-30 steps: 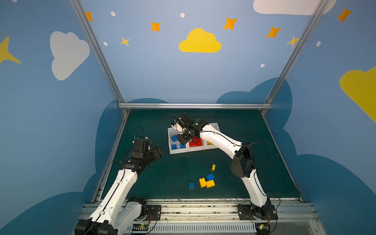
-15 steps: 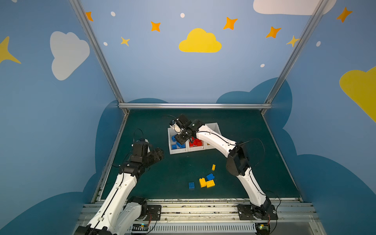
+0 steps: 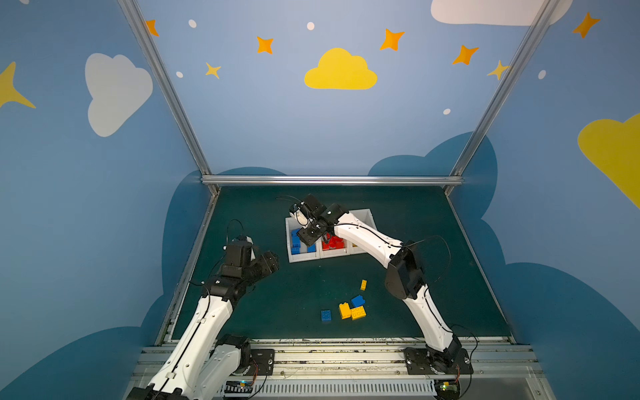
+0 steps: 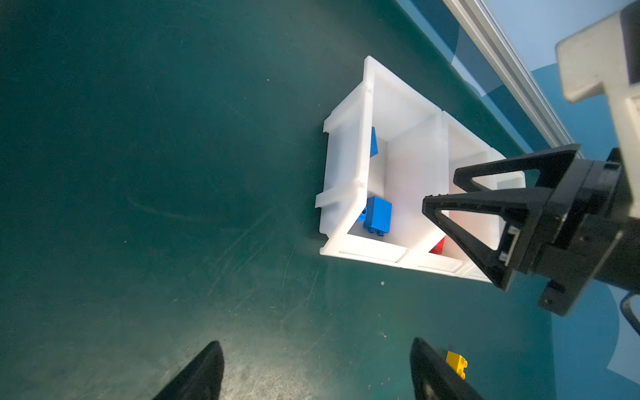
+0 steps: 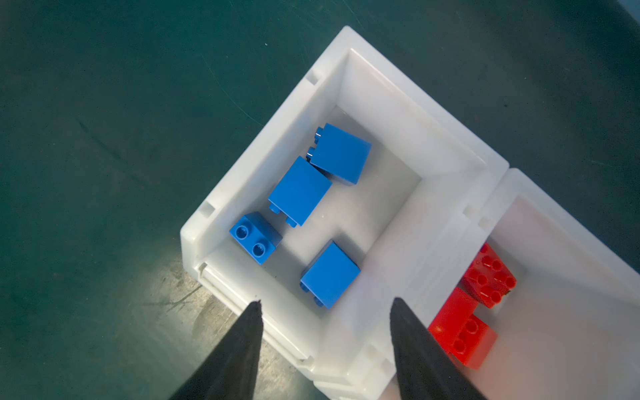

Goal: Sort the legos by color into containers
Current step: 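Carry the blue brick with the right gripper into the nearest compartment and release, then grasp a blue brick in the pile with the left gripper while the right withdraws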

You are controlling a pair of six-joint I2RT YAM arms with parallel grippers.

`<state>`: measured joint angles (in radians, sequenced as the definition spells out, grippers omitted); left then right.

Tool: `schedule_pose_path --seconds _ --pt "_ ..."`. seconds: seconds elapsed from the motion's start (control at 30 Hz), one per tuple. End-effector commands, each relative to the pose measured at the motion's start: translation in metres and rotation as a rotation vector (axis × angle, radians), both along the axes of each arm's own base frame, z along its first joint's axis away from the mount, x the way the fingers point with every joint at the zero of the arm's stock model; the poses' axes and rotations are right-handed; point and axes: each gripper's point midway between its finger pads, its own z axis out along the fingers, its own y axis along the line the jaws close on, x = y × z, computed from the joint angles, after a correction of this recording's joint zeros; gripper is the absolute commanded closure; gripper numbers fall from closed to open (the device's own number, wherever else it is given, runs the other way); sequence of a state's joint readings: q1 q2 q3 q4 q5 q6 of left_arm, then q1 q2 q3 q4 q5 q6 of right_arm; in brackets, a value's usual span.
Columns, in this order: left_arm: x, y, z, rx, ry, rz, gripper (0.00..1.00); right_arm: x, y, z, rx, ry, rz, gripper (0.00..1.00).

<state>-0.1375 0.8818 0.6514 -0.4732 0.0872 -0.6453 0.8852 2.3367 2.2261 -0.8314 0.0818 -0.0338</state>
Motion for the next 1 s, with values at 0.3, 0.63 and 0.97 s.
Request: schedule_pose_path --seconds 0.3,0.63,0.97 --pt "-0.005 -0.007 -0.008 -0.008 0.027 -0.036 0.17 -0.001 -0.029 0.051 0.065 -0.065 -0.074 0.40" --pt "-0.029 -0.041 -0.028 0.020 0.124 -0.159 0.18 -0.016 -0.093 0.063 0.072 -0.049 -0.200 0.40" --pt "-0.081 -0.085 -0.065 0.035 0.288 -0.305 0.20 -0.028 -0.171 0.049 0.084 0.009 -0.384 0.40"
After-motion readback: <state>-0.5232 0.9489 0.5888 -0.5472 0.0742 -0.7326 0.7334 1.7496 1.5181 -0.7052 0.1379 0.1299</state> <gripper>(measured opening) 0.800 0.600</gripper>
